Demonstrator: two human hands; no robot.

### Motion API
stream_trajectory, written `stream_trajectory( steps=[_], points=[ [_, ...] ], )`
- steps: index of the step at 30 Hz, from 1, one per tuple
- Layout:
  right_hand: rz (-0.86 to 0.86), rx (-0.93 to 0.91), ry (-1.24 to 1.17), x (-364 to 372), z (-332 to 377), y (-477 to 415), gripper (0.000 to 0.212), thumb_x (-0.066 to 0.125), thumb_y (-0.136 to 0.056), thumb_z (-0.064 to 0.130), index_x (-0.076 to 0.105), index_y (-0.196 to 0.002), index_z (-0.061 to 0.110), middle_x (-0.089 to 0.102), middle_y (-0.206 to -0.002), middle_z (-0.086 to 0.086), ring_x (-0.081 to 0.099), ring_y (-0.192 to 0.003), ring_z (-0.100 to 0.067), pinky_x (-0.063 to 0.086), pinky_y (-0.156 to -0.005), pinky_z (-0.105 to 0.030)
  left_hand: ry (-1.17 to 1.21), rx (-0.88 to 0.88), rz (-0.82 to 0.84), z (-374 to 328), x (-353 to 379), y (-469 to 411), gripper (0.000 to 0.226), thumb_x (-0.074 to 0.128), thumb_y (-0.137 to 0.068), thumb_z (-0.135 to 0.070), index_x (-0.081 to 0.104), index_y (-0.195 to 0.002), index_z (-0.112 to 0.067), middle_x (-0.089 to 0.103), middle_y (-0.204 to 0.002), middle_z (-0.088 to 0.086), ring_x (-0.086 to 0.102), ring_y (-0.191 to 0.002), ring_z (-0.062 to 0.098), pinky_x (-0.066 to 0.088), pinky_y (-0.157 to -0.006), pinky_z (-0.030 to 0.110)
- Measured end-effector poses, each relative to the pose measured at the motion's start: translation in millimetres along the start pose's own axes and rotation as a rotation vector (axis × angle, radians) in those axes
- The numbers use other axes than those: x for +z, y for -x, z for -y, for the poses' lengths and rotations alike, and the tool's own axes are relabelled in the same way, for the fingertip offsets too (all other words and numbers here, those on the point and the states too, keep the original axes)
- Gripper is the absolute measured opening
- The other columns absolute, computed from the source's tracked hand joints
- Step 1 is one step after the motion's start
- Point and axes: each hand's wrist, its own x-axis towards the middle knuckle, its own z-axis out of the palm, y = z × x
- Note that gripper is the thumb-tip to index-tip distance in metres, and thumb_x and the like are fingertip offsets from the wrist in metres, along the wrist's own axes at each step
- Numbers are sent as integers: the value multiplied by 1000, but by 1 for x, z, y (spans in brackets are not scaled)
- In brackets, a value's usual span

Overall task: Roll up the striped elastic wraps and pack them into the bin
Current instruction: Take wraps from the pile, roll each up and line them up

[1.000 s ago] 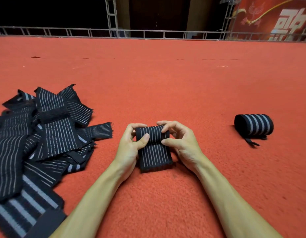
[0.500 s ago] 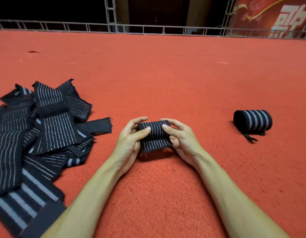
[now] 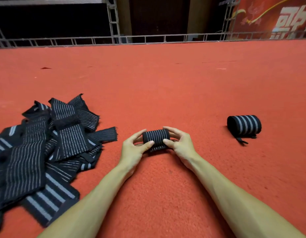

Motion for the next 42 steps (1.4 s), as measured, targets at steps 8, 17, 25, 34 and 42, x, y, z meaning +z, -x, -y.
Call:
stream_trajectory(
  steps=[8,17,25,34,42],
  points=[
    [-138,-19,196,-128,36,32,48,65,-81,-13,62,-121,12,68,-96,-3,64,-71,2,52,-66,-13,-9,-43,183,-11,118,8,48,71,-80,1,59,-124,-13,69,-100,0,67,-74,-3,55,-78,24],
    [-431,-52,411,-244,15,52,46,66,-81,-7,63,-123,11,68,-109,-6,63,-99,-12,50,-96,-33,-114,0,277,10,249,6,40,74,-79,-4,62,-116,-10,70,-106,11,69,-88,18,56,-86,39],
    [-589,-54,643,-251,-1,41,38,63,-86,8,65,-122,20,70,-115,3,63,-108,-11,36,-86,-9,-356,85,145,29,284,-2,31,73,-80,-26,66,-110,-23,70,-92,-9,65,-78,9,53,-83,28],
    [-638,63,646,-254,-3,38,39,69,-85,14,62,-122,13,70,-111,-4,65,-100,-17,44,-93,-24,-398,66,281,22,275,0,40,72,-82,-24,60,-120,-18,68,-98,-5,64,-84,8,50,-90,28],
    [-580,-20,827,-215,33,63,36,57,-84,6,61,-118,16,54,-118,-9,44,-116,-26,31,-95,-25,-498,101,510,-14,194,22,47,65,-89,-14,49,-133,-15,56,-126,1,57,-106,13,44,-93,24]
  ],
)
